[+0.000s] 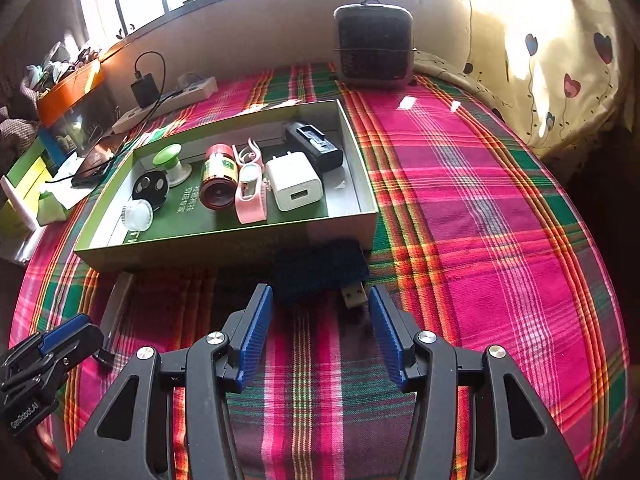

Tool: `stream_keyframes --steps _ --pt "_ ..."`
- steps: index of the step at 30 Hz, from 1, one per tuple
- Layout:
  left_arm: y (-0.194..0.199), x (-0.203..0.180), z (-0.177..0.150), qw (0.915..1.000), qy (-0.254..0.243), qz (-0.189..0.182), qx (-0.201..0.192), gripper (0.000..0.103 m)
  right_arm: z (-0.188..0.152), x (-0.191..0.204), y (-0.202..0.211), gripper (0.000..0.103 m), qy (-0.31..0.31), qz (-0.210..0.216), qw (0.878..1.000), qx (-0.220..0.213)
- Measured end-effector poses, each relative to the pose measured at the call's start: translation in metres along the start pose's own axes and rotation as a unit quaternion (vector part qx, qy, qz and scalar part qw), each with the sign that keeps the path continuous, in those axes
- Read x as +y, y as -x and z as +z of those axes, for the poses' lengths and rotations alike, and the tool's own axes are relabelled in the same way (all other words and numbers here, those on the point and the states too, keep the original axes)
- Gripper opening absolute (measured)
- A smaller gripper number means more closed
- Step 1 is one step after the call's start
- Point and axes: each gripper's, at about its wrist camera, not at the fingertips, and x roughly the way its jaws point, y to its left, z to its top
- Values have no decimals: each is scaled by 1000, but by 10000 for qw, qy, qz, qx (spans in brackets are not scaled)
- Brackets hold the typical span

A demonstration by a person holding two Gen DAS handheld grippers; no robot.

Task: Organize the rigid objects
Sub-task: 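Grasp the blue USB stick with the right tool while the left grasps the black stapler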

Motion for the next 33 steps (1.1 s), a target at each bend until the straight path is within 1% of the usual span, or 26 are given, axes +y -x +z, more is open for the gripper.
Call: stream_keyframes --steps 3,6,9,12,14,16,22,31,33 --pt "0 0 0 10000 -22 -36 -15 37 -2 -8 3 51 -189 -139 9997 -21" --pt "1 1 -1 10000 -19 -82 -24 37 -3 -9 7 51 -265 -151 9995 -125" --pt "1 2 -1 9999 -9 -121 -23 37 -2 -5 11 51 -315 -204 9990 -239" --pt "1 3 0 9999 -8 -146 -20 37 1 3 9 51 -250 -148 9992 -276" --pt "2 3 -1 9999 4 -158 -21 37 4 7 4 51 -236 -276 9989 -303" --pt "2 4 0 9998 29 -191 -24 37 8 9 1 51 -297 -311 9984 -362" --pt "2 5 -1 9997 58 -228 -26 37 14 13 -6 51 -248 -675 9970 -281" --pt "2 5 -1 9997 59 -253 -22 37 0 -2 6 51 -336 -826 9958 -231" --pt "2 5 -1 9997 48 -246 -20 37 -3 -5 10 51 -410 -881 9949 -275"
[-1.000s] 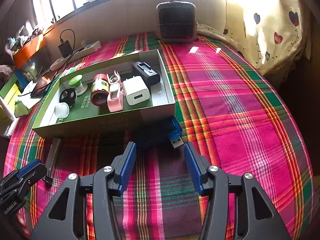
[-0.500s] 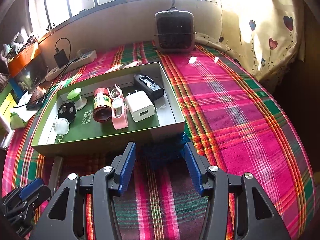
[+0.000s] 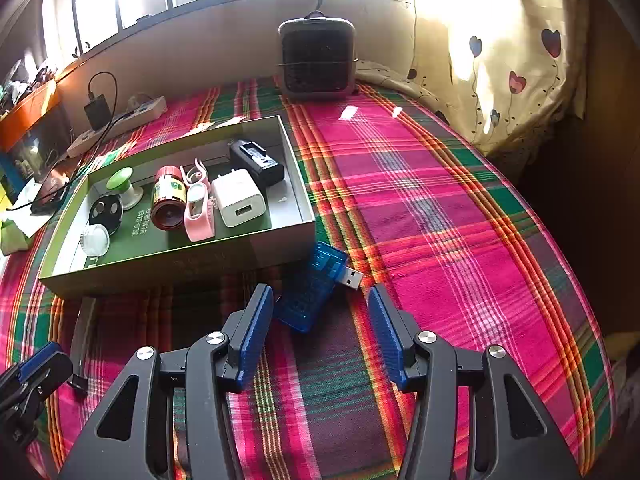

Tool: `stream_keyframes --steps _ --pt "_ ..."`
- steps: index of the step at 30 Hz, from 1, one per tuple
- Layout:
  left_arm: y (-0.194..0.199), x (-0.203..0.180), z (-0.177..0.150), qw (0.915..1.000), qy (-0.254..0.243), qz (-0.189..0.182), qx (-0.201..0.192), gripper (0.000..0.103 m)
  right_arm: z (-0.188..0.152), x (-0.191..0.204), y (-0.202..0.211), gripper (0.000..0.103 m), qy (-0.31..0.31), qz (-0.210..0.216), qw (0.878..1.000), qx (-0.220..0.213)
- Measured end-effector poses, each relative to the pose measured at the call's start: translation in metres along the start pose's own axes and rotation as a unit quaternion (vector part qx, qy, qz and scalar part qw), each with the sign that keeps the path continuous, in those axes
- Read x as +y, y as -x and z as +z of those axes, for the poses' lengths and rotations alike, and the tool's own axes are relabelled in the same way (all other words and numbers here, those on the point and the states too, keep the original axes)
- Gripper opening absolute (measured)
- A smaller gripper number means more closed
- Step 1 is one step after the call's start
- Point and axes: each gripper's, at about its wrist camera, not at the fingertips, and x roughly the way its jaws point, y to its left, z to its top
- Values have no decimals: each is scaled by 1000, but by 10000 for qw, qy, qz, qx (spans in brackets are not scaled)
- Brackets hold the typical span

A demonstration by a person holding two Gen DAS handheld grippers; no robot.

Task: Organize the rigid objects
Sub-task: 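Grasp the blue USB stick with the right tool while the left grasps the black stapler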

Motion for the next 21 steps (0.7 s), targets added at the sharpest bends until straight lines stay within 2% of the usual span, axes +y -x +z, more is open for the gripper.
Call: stream_keyframes --steps 5,8,16,21 --pt "0 1 0 10000 34 -61 -2 37 4 8 2 51 30 162 9998 -69" --pt "0 1 0 10000 30 -60 -1 37 5 13 -7 51 100 62 9999 45" --pt "0 1 0 10000 5 -32 4 37 -4 -10 -4 51 -84 -15 9999 83" --pt "-1 -6 -1 9996 -209 186 38 37 -8 -21 -2 51 -180 71 9998 89"
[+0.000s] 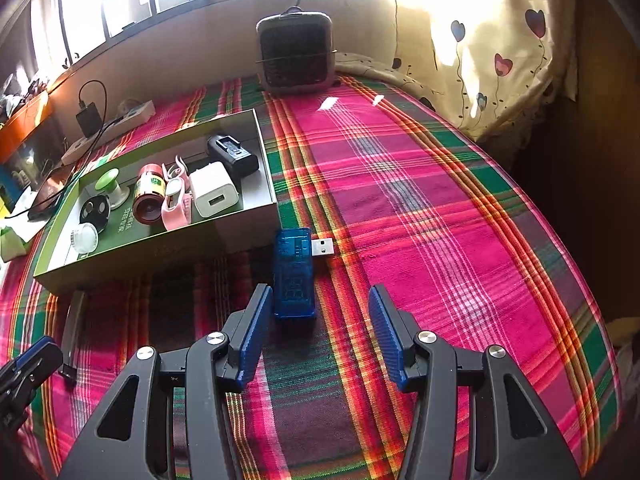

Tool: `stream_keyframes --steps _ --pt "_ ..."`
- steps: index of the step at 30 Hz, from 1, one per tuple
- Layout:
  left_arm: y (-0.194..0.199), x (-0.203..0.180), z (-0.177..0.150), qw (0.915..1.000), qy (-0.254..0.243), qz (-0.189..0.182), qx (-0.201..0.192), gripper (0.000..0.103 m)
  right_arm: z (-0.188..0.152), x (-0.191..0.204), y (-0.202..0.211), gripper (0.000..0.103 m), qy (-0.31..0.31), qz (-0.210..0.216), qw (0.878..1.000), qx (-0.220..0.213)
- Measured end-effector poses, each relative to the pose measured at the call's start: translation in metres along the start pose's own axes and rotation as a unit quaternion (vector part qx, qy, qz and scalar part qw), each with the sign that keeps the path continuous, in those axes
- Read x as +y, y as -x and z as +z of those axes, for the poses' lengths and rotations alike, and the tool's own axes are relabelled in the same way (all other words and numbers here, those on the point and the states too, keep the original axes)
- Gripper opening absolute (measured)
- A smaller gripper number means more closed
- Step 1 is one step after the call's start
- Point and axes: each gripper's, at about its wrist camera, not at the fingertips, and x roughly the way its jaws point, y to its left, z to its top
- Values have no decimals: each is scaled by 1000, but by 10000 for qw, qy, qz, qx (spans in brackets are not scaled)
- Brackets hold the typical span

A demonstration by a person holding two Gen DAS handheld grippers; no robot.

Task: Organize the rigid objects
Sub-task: 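Grasp the blue USB stick with the right tool while the left grasps the black stapler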

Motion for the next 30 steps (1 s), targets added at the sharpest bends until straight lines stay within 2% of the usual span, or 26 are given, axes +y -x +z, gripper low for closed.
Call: stream_keyframes --steps 11,18,23,26,30 --pt "-5 -12 2 9987 -344 366 61 38 3 5 -9 51 197 370 9991 76" --pt "-16 -25 9 9954 -664 680 114 38 5 8 -11 51 310 403 9987 89" --pt "-19 -26 10 9942 -779 727 131 38 7 5 -12 41 286 445 9986 76" --pt "-20 -25 12 9943 -787 709 136 38 8 5 -12 38 312 472 9984 76" --pt "-23 -29 13 9926 -890 808 153 38 8 5 -12 29 363 528 9979 75"
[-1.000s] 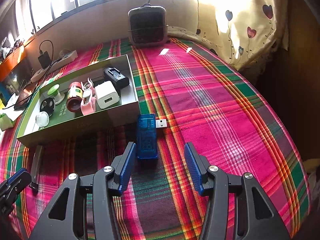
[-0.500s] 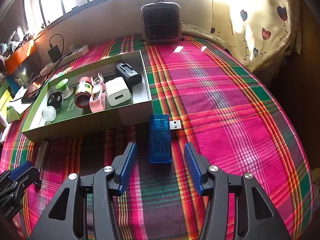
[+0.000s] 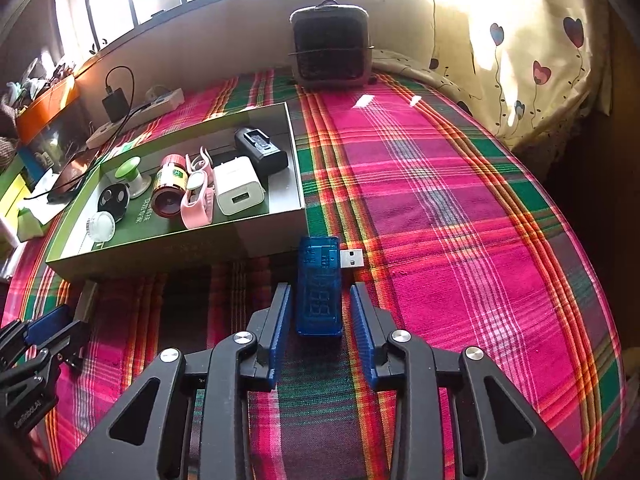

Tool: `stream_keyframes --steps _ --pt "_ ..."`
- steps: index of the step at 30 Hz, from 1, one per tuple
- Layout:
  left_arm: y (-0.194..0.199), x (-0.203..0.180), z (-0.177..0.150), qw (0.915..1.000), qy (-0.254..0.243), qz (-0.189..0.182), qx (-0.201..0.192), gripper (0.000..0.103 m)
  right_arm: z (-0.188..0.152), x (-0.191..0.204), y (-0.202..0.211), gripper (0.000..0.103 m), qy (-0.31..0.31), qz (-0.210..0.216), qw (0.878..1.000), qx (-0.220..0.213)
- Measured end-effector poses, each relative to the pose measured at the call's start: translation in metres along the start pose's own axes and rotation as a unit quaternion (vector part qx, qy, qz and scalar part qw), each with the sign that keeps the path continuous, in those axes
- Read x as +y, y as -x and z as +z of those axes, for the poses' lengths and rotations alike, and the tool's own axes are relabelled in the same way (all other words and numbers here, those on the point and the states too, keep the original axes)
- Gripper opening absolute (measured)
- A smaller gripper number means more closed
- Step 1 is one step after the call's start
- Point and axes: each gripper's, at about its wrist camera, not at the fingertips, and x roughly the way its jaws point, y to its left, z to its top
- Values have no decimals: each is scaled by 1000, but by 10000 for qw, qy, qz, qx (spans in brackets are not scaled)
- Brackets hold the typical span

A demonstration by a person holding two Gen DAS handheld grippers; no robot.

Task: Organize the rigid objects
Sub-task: 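Grasp the blue USB stick with the right tool while the left grasps the black stapler, then carry the USB stick and black stapler with both tools over the green box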

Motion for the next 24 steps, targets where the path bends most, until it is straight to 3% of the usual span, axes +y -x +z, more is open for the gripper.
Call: stream_keyframes --steps 6,12,24 --pt "-1 2 1 10000 83 19 -8 36 0 -4 0 25 -54 172 9998 -11" --pt "0 8 1 9996 250 123 -20 22 0 -3 1 23 67 294 9995 5" --pt "1 7 1 9994 322 130 -29 22 -1 -5 2 23 92 526 9986 10"
